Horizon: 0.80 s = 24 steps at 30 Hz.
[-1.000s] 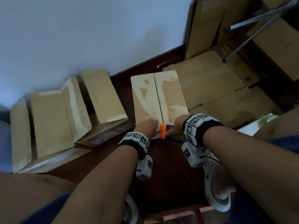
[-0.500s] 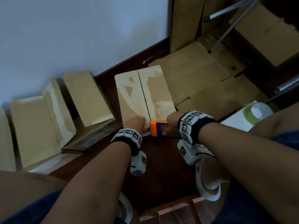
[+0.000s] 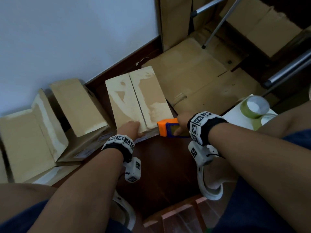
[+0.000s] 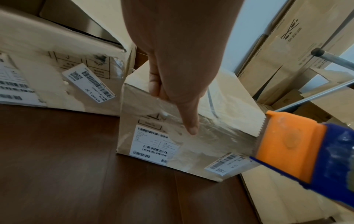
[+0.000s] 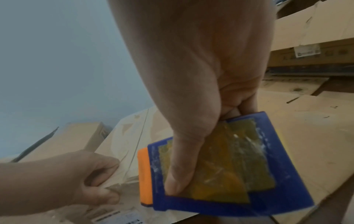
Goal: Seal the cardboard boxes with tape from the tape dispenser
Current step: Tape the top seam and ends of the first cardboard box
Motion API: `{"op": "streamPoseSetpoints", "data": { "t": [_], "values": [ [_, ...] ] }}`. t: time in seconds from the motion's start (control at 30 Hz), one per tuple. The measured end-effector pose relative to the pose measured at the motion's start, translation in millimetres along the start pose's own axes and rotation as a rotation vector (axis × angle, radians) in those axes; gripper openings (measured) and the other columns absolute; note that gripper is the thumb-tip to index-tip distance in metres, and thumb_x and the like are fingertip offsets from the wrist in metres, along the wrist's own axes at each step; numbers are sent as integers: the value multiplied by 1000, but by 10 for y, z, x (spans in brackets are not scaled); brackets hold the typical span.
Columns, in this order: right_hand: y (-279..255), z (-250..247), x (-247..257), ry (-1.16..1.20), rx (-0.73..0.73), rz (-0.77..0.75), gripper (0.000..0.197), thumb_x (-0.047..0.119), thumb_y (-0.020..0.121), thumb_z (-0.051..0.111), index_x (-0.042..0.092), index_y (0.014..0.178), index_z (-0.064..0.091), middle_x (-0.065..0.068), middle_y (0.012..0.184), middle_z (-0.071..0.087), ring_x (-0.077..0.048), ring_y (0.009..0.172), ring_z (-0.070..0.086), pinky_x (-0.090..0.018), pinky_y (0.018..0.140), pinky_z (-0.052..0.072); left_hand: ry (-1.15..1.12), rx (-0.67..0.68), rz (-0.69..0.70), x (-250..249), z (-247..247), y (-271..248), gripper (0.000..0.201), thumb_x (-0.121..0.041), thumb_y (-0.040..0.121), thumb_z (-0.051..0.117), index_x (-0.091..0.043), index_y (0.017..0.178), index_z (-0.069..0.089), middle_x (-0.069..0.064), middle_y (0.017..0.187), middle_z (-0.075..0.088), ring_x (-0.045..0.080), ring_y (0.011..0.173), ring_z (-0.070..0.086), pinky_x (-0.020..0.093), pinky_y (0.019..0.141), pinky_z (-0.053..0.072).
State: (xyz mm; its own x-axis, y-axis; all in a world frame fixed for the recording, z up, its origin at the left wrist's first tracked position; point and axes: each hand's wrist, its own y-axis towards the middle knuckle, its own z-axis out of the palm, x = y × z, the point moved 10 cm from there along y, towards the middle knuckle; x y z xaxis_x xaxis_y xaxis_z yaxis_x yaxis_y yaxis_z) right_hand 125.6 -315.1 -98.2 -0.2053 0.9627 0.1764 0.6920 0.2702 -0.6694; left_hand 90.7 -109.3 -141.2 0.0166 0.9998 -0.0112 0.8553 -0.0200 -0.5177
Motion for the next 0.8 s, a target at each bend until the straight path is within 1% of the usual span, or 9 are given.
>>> {"op": "streamPoseSetpoints", "data": {
  "t": [0.07, 0.13, 0.2, 0.3, 0.37, 0.47, 0.53, 0.67, 0.8],
  "values": [
    [-4, 24, -105, 31, 15, 5, 33, 35, 82, 73, 17, 105, 58, 2, 74, 41, -19, 83, 41, -30, 74, 35, 12, 3, 10, -7, 14, -8, 35, -39, 90, 59, -11, 110, 54, 11, 112, 59, 30, 104, 57, 38, 83, 45],
    [-75, -68, -335, 16, 13, 32, 28, 32, 85, 70, 20, 107, 56, 1, 73, 38, -19, 69, 39, -32, 75, 33, 29, 6, 18, -12, 18, -15, 35, -40, 91, 58, -11, 109, 53, 11, 111, 59, 30, 103, 57, 39, 83, 46],
    [-141, -192, -625, 12, 10, 78, 24, 29, 88, 67, 21, 94, 45, 5, 68, 28, -10, 56, 26, -32, 74, 32, 35, -2, 25, -15, 6, -13, 34, -41, 91, 58, -12, 107, 54, 11, 109, 59, 29, 100, 58, 39, 82, 47],
    [-190, -285, -854, -31, 5, 109, 35, 30, 89, 66, 22, 73, 36, 7, 67, 23, -7, 56, 18, -32, 70, 32, 27, 0, 40, -20, 14, -19, 34, -41, 91, 58, -11, 106, 53, 11, 108, 58, 30, 100, 57, 40, 83, 49],
    [-166, -269, -896, -76, -33, 114, 43, 34, 87, 68, 25, 67, 31, 7, 66, 21, -9, 55, 20, -33, 75, 31, 29, 4, 43, -7, 29, -22, 34, -41, 91, 58, -11, 106, 52, 11, 108, 58, 30, 100, 57, 41, 83, 49],
    [-107, -229, -978, -117, -57, 139, 37, 40, 81, 72, 21, 77, 40, 6, 65, 23, -21, 63, 36, -33, 73, 33, 54, 1, 47, -12, 21, -24, 34, -42, 91, 58, -11, 105, 51, 9, 107, 58, 29, 100, 57, 38, 81, 46],
    [-50, -259, -996, -109, -59, 126, 39, 44, 79, 72, 21, 75, 40, 4, 63, 27, -22, 64, 39, -33, 69, 34, 62, 2, 48, -17, 26, -5, 33, -43, 90, 58, -13, 97, 50, 9, 103, 58, 27, 94, 57, 36, 76, 45],
    [167, -134, -1053, -132, -10, 73, 53, 61, 75, 68, 18, 59, 41, 1, 55, 42, -16, 46, 42, -24, 45, 31, 47, 4, 38, 14, 44, 21, 35, -47, 89, 58, -16, 87, 43, 8, 95, 58, 23, 80, 52, 34, 70, 44],
    [117, -98, -977, -112, -22, 36, 55, 55, 79, 68, 16, 58, 37, 1, 54, 41, -13, 44, 39, -22, 41, 26, 68, -2, 40, -5, 20, 2, 37, -48, 89, 59, -15, 88, 44, 7, 92, 56, 26, 86, 56, 33, 68, 41]
  ]
}}
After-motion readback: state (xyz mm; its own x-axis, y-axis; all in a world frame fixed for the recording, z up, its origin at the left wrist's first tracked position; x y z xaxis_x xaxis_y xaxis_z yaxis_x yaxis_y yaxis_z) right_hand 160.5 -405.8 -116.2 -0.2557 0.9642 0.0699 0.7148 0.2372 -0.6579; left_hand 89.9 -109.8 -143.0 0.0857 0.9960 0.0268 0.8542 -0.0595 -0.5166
